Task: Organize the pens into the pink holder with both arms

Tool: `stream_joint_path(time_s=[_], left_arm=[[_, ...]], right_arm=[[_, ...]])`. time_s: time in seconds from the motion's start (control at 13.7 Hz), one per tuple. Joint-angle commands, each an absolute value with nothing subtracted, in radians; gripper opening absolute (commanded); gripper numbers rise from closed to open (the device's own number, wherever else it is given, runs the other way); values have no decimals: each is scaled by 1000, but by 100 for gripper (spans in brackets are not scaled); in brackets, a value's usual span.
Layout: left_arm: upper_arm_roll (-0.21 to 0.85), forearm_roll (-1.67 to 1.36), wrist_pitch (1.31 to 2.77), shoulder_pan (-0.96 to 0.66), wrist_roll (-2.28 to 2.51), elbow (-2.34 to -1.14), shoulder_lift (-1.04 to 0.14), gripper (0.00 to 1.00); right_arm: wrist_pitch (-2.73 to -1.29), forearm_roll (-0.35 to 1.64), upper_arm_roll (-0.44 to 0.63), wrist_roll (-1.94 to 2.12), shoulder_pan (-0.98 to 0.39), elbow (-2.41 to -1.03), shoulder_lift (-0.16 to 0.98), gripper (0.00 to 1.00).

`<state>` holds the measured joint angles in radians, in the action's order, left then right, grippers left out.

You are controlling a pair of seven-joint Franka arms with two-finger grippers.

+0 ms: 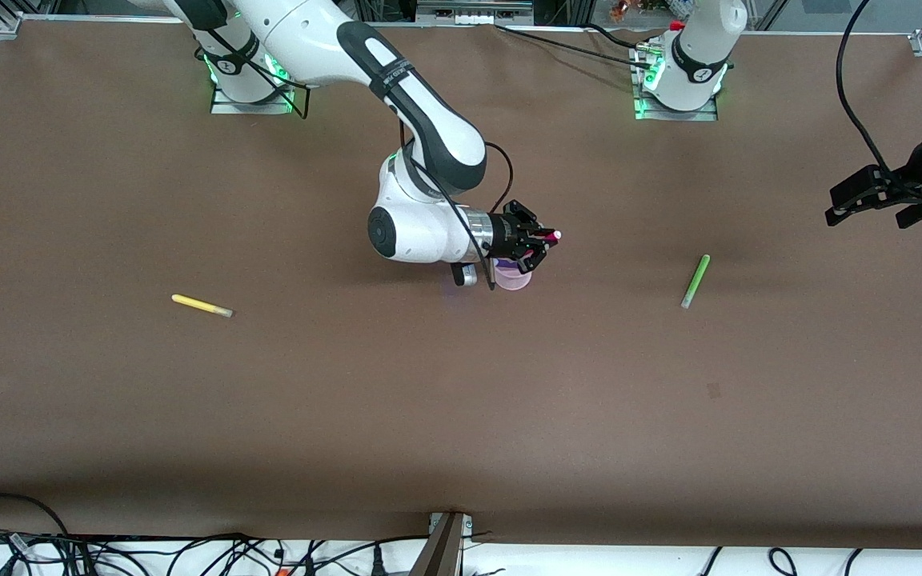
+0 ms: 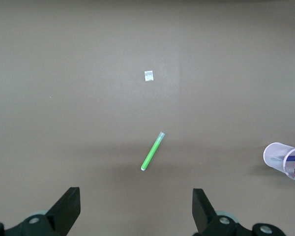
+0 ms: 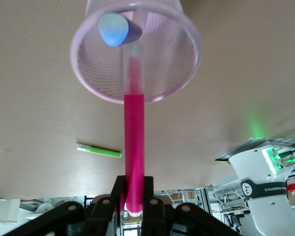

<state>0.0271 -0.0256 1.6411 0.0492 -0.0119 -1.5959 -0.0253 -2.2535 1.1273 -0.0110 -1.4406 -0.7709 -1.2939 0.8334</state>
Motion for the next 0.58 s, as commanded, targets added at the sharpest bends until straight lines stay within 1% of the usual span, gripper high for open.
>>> stream_joint_path(time_s=[0.0, 0.37, 0.44, 0.51], left_arm=[[25, -32, 1615, 46, -5, -1562, -40, 100], [29, -40, 1617, 32, 5, -1559, -46, 100], [29, -40, 1615, 32, 5, -1559, -48, 100], [29, -41, 1615, 32, 3, -1559, -46, 100]], right_arm=[[-2270, 1152, -9, -1425, -776, -1264, 854, 41], [-2290, 1154, -9, -1424, -776, -1262, 854, 42], [-2289, 1152, -9, -1424, -773, -1258, 853, 47], [-2289, 1144, -6, -1420, -773, -1247, 847, 57]])
